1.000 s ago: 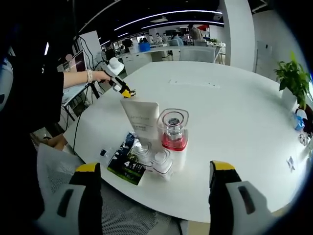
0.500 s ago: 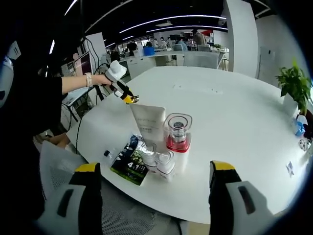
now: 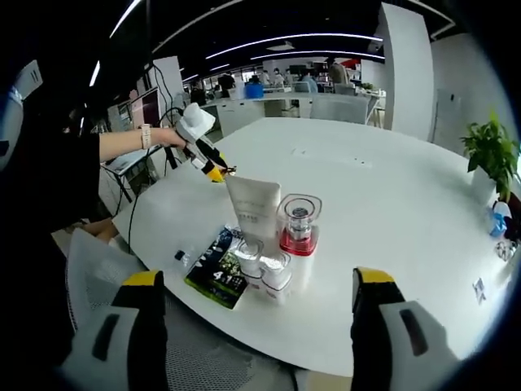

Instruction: Arrange the skincare products in the storage area until every visible bottle or jar stands upright without overlapping.

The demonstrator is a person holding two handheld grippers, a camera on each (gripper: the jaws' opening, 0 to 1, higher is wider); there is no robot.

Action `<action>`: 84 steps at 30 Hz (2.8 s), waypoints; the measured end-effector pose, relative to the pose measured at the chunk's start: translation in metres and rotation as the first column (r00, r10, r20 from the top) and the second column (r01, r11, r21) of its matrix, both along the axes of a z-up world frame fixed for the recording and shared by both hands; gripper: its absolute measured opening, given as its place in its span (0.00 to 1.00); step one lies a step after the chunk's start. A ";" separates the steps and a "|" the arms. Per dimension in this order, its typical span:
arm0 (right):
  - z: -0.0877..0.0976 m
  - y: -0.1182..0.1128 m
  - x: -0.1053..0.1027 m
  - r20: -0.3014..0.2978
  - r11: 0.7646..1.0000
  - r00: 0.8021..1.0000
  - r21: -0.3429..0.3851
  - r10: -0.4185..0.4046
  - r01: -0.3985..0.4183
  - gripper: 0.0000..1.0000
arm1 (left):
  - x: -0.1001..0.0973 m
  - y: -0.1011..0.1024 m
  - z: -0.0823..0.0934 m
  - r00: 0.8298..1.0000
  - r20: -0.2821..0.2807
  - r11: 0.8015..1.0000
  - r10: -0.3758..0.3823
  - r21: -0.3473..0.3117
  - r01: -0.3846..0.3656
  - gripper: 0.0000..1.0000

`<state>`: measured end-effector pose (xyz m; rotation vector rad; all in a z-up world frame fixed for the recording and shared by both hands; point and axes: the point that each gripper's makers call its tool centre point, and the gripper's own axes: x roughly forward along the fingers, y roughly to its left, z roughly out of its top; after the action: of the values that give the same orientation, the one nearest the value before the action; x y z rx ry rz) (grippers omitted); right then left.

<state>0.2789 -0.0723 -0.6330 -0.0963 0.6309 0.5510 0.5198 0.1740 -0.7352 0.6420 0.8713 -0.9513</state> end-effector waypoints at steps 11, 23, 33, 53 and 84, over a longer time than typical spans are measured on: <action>0.002 0.004 -0.003 0.012 0.999 0.999 0.001 0.032 -0.032 0.99 | -0.036 -0.010 0.008 0.996 0.002 0.996 -0.086 0.013 0.086 0.36; 0.003 0.008 -0.006 0.024 0.999 0.998 0.004 0.050 -0.050 0.97 | -0.080 -0.014 -0.002 0.990 -0.034 0.990 -0.138 0.034 0.139 0.36; 0.004 0.010 -0.008 0.027 0.998 0.998 0.009 0.055 -0.055 0.96 | -0.119 -0.027 -0.010 0.979 -0.068 0.979 -0.194 0.045 0.197 0.36; 0.006 0.008 -0.007 0.043 0.998 0.998 0.027 0.051 -0.052 0.94 | -0.159 -0.045 -0.035 0.939 -0.099 0.936 -0.329 0.095 0.338 0.36; 0.000 0.003 -0.006 0.034 0.999 0.999 0.026 0.041 -0.042 0.93 | -0.151 -0.046 -0.050 0.919 -0.135 0.921 -0.370 0.076 0.382 0.39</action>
<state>0.2731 -0.0689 -0.6333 -0.0930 0.5897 0.5964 0.3693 0.1283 -0.7853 0.8683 0.9227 -1.3095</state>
